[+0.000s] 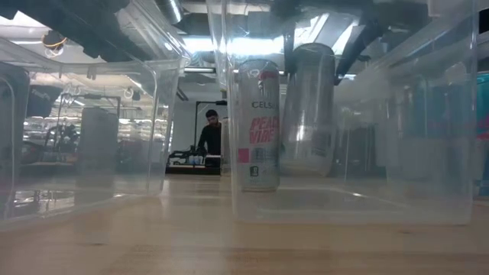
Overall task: Sort soda cans
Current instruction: Put the bottom white-pink soda can into the middle transparent bin
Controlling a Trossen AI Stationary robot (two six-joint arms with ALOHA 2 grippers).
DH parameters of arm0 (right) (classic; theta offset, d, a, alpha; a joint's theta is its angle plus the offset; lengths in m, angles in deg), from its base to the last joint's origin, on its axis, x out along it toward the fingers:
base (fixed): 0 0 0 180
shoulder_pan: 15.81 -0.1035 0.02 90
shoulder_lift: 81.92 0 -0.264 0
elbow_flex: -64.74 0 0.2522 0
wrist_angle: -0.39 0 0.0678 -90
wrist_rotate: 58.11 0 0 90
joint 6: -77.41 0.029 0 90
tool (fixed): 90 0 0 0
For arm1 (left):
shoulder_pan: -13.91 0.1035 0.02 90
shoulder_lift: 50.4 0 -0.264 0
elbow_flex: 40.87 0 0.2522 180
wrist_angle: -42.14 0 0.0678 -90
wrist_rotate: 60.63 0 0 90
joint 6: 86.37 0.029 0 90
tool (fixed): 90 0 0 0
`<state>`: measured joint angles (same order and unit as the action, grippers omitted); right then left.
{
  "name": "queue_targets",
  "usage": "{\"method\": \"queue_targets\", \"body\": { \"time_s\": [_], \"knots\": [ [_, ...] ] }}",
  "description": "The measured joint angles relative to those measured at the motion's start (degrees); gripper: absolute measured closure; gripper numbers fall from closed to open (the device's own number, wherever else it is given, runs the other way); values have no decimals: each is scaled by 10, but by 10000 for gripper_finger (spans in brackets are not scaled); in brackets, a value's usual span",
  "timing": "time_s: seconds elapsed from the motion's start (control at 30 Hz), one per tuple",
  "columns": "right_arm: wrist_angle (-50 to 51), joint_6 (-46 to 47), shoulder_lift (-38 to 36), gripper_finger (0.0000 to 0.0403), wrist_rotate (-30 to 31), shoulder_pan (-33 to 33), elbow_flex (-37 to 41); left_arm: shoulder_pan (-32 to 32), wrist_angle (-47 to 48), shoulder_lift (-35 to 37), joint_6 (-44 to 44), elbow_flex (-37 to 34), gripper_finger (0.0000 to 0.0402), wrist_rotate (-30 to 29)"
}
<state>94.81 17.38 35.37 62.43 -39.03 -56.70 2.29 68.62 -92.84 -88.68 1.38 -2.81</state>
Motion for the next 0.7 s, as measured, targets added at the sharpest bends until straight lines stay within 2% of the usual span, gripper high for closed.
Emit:
{"method": "queue_targets", "body": {
  "time_s": [0.4,0.7],
  "knots": [
    [-11,14,0,113,-19,4,29,0,1,0,-2,0,68,0],
    [-14,-16,-1,113,-27,4,45,0,2,0,-3,0,68,0]
  ]
}}
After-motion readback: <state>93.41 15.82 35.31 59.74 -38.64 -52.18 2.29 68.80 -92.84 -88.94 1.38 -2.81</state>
